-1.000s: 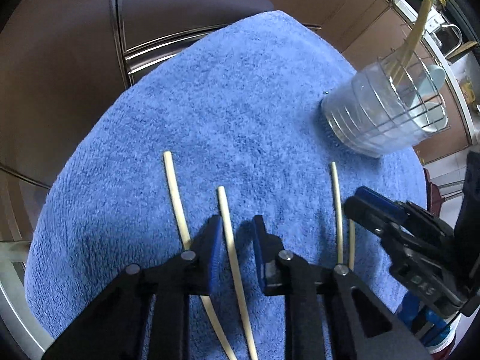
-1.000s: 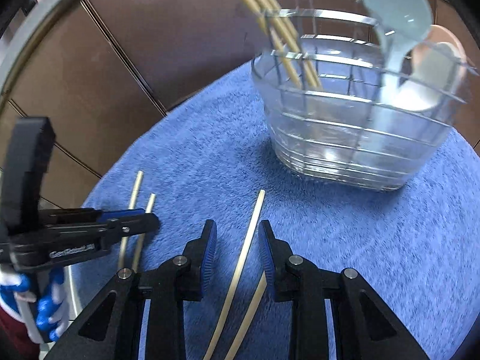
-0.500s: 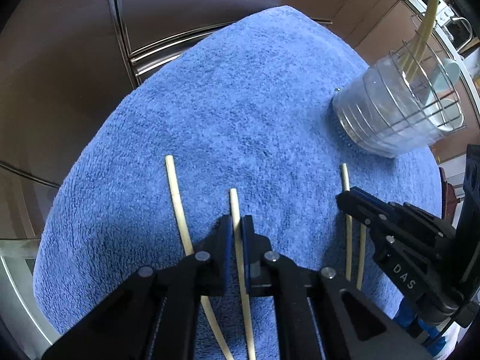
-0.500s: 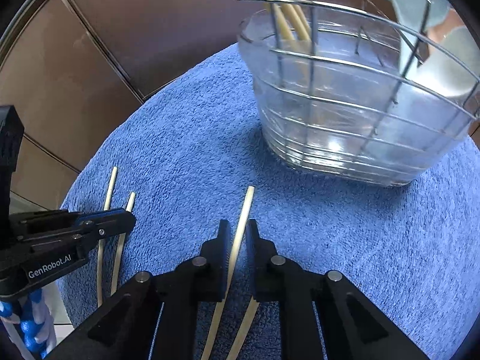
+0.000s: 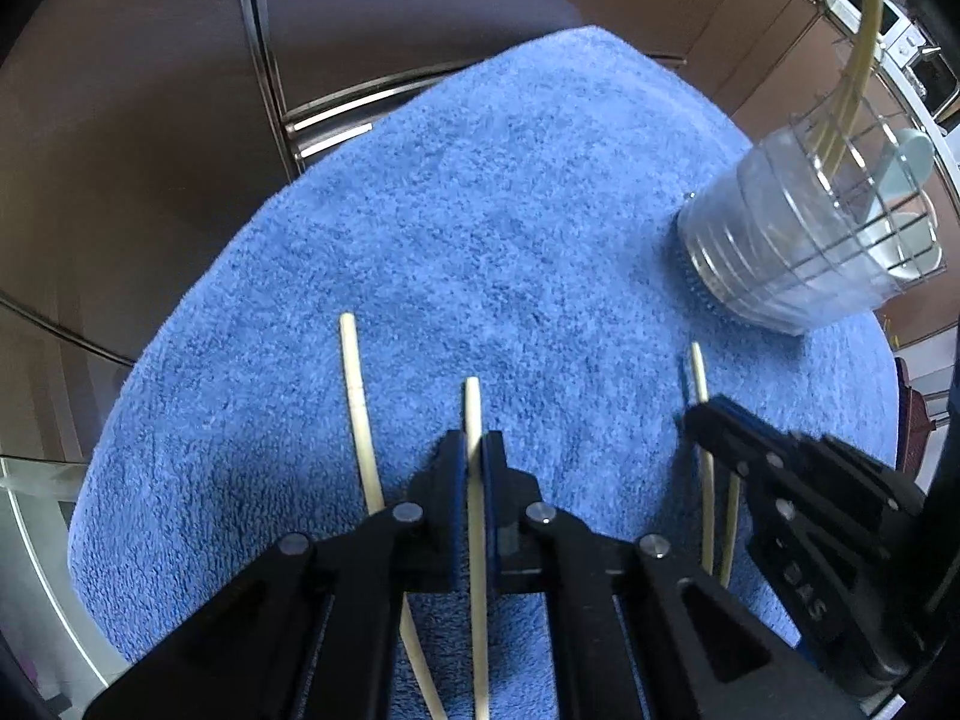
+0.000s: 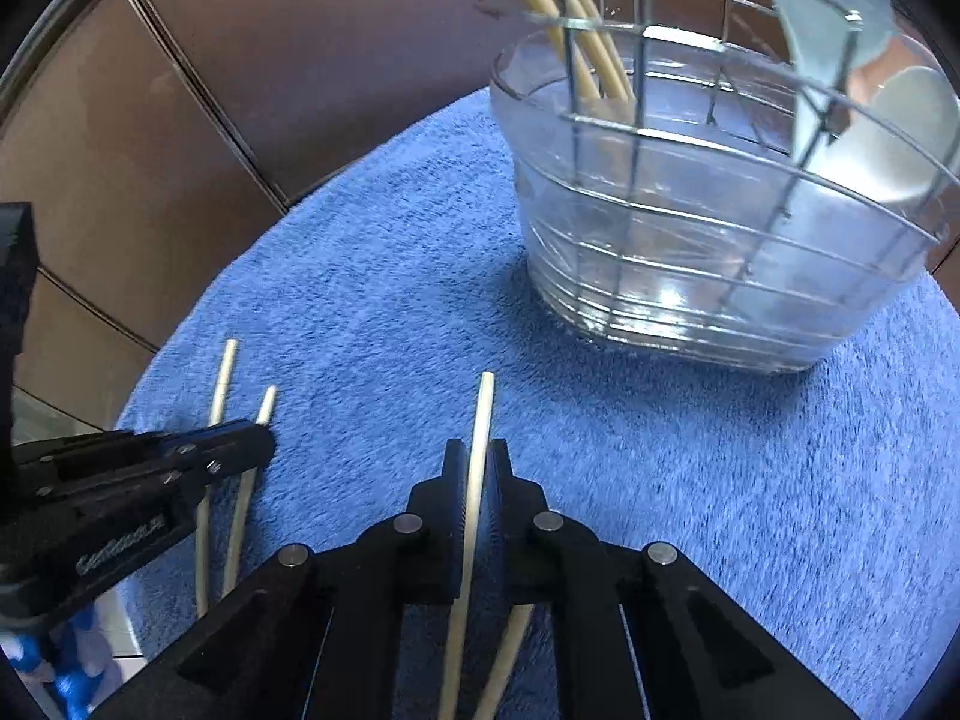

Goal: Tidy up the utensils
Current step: 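Lift both chopsticks and carry them toward the holder with both tools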

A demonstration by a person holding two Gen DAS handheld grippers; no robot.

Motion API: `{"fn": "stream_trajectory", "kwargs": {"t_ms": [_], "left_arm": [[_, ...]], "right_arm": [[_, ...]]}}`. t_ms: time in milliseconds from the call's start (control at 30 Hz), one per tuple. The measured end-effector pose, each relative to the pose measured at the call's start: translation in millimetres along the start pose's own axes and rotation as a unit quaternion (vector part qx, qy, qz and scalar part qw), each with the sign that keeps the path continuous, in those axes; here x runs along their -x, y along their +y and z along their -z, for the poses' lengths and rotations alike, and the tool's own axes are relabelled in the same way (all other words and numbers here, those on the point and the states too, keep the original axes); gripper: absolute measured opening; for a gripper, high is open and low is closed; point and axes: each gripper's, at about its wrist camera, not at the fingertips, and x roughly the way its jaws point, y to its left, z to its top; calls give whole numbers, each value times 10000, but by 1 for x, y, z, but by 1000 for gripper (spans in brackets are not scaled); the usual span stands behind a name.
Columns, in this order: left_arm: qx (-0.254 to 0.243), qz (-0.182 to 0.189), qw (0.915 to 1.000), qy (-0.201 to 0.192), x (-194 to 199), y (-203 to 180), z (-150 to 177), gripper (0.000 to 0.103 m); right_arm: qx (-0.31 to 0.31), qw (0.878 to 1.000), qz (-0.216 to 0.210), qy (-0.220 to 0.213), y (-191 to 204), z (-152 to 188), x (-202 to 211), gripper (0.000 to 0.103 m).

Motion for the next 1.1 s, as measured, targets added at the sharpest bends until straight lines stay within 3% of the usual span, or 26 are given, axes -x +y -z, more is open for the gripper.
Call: {"fn": "stream_trajectory", "kwargs": {"t_ms": [633,900,1100], "left_arm": [[-234,494,9923,-1109,86,-17,31,5],[-477,616,9826,-1688,124,-39,42,5],[-655,386,9721,-2220,144,-60,55,5]], "right_arm": [[33,9871,-941,-1297,-18,52,125,6],[-88,9782,-1024,-1806,-30,61,156,6],[-57,9735,-935,-2088,-35,73,179,6]]}}
